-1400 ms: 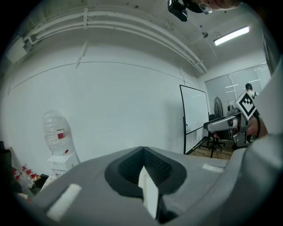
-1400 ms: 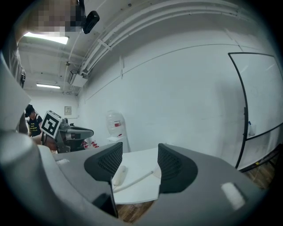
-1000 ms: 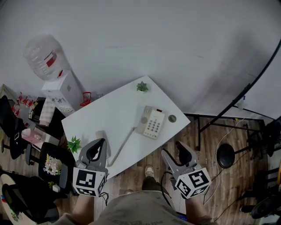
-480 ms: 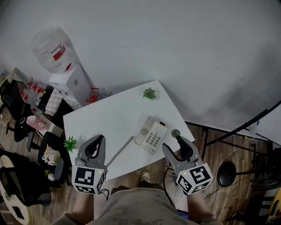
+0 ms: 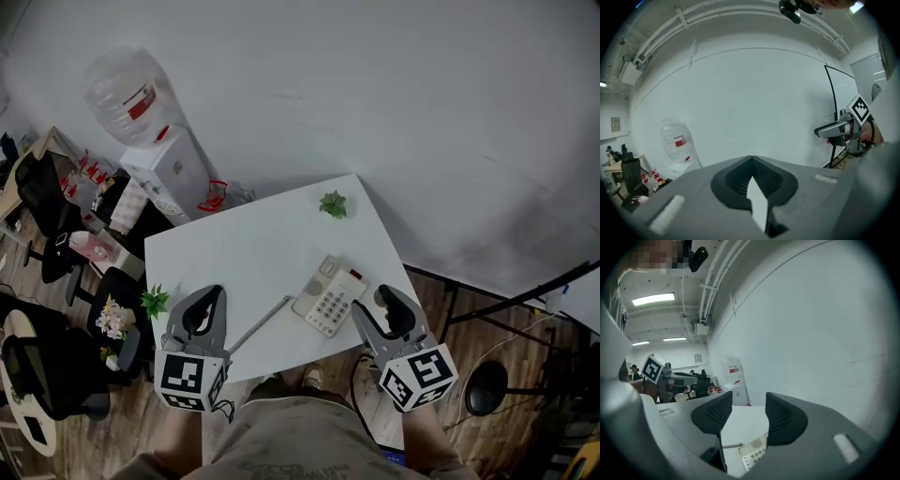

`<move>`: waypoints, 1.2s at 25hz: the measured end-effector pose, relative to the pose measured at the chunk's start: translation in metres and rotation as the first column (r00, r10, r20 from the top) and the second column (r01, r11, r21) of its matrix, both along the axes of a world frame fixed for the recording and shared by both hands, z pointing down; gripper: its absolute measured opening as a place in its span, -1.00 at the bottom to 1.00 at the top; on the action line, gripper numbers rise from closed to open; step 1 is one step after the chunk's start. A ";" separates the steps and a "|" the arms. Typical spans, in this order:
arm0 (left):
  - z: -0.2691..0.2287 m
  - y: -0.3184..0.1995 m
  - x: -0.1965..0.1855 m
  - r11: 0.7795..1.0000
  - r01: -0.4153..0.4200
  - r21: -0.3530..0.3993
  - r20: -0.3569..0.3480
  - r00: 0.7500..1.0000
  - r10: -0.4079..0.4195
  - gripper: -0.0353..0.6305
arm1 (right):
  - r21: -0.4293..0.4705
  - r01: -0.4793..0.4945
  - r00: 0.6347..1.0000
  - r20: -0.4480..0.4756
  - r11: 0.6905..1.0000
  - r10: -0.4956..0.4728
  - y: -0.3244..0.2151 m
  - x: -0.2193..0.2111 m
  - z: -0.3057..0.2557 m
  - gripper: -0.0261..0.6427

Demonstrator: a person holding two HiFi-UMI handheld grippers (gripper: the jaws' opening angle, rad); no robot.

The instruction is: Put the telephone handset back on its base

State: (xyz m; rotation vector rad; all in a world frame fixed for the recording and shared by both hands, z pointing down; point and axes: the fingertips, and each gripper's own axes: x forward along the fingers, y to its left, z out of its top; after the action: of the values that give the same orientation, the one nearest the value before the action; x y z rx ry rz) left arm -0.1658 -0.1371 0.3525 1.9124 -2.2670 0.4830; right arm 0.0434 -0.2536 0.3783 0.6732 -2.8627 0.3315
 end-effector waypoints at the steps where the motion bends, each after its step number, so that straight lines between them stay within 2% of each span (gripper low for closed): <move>1: 0.000 -0.001 -0.002 1.000 0.003 -0.003 0.000 1.000 -0.003 -0.88 | -0.001 0.000 1.000 -0.002 1.000 0.000 -0.002 -0.001 0.001 -0.28; 5: 0.002 -0.009 -0.005 1.000 -0.011 -0.017 0.001 1.000 0.011 -0.88 | 0.005 0.001 1.000 0.005 1.000 -0.001 -0.008 -0.006 -0.002 -0.45; 8: -0.002 -0.016 -0.006 1.000 -0.027 -0.001 0.001 1.000 0.027 -0.88 | 0.027 -0.025 0.999 0.025 0.999 0.024 -0.011 -0.006 -0.009 -0.65; 13: -0.004 -0.019 -0.010 0.998 -0.064 0.018 -0.027 0.998 0.065 -0.88 | 0.040 -0.077 0.997 0.032 0.996 0.076 -0.014 -0.005 -0.016 -0.72; 15: -0.003 -0.019 -0.014 0.997 -0.068 0.031 -0.043 0.997 0.069 -0.88 | 0.036 -0.095 0.995 0.029 0.995 0.094 -0.016 -0.005 -0.016 -0.82; 19: -0.006 -0.018 -0.025 0.997 -0.057 0.053 -0.043 0.997 0.059 -0.88 | 0.026 -0.109 0.994 0.023 0.994 0.108 -0.015 -0.009 -0.015 -0.84; 23: -0.001 -0.013 -0.041 0.999 -0.028 0.038 -0.060 0.998 0.030 -0.88 | 0.014 -0.105 0.994 0.009 0.994 0.105 -0.013 -0.018 -0.013 -0.84; 25: 0.006 -0.011 -0.049 1.000 -0.021 0.017 -0.070 0.997 0.022 -0.68 | 0.011 -0.097 0.995 -0.002 0.995 0.097 -0.012 -0.025 -0.011 -0.84; 27: 0.014 -0.008 -0.058 1.000 -0.007 -0.004 -0.071 0.997 0.007 -0.58 | 0.010 -0.083 0.996 -0.017 0.996 0.083 -0.009 -0.034 -0.008 -0.84; 30: 0.032 0.001 -0.072 0.998 0.020 -0.056 -0.090 0.996 -0.025 -0.06 | 0.007 -0.056 0.998 -0.043 0.998 0.056 -0.005 -0.049 -0.002 -0.84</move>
State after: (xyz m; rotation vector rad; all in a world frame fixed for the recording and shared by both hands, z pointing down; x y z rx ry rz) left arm -0.2375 -0.1365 0.3841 1.8418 -2.1932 0.4416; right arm -0.0054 -0.2586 0.3759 0.7530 -2.8092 0.3124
